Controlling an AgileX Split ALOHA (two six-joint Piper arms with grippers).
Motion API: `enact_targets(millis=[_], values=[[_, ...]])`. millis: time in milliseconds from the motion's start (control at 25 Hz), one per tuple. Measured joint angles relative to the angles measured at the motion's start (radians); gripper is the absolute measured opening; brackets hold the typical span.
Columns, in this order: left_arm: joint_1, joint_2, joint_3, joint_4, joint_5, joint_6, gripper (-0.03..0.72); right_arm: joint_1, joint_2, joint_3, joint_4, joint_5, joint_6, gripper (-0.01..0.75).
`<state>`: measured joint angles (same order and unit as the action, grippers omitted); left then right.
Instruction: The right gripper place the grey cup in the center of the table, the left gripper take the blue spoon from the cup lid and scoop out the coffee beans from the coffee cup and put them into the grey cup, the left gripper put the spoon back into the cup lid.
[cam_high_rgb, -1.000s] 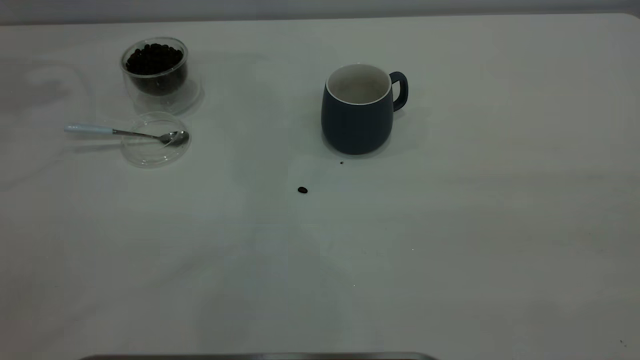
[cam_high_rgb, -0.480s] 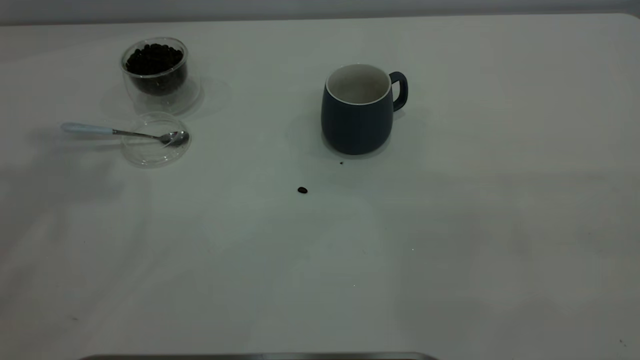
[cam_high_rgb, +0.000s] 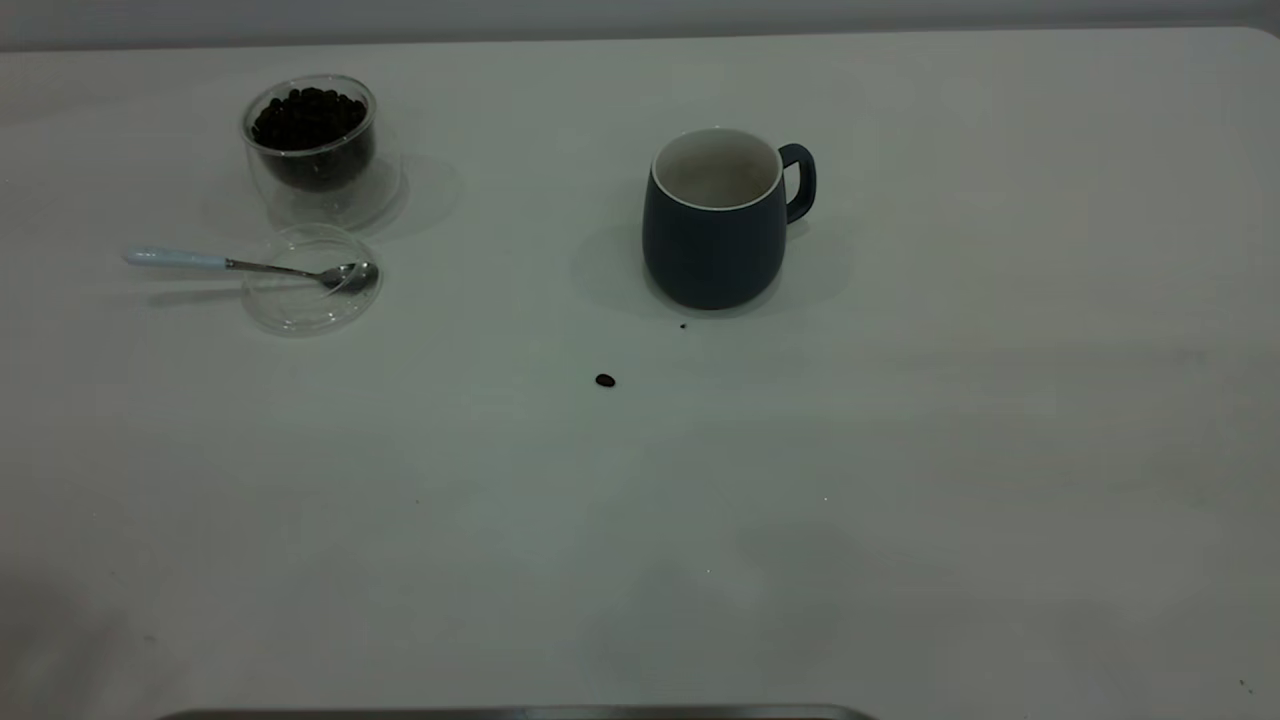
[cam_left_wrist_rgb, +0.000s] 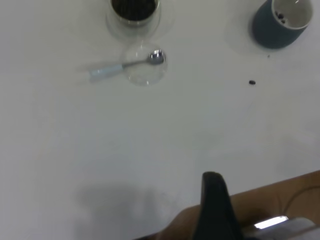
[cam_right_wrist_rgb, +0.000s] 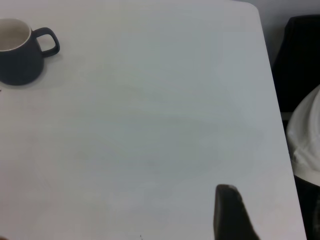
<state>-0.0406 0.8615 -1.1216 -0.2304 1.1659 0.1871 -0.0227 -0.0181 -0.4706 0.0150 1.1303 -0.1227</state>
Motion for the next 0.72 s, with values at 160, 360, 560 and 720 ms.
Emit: enact_targets(millis=[160, 360, 560, 720], values=[[0.0, -0.201, 0.124, 0.0, 0.0, 0.062, 0.581, 0.0, 0.0, 0.0, 0.0, 0.0, 0.0, 0.363], [-0.014, -0.408, 0.317, -0.001, 0.0, 0.048, 0.581, 0.0, 0.0, 0.0, -0.001, 0.0, 0.0, 0.363], [-0.031, -0.583, 0.499, 0.028, -0.004, 0.016, 0.581, 0.0, 0.0, 0.0, -0.001, 0.0, 0.0, 0.363], [-0.016, -0.726, 0.595, 0.079, -0.005, 0.015, 0.581, 0.0, 0.0, 0.0, -0.001, 0.0, 0.0, 0.363]])
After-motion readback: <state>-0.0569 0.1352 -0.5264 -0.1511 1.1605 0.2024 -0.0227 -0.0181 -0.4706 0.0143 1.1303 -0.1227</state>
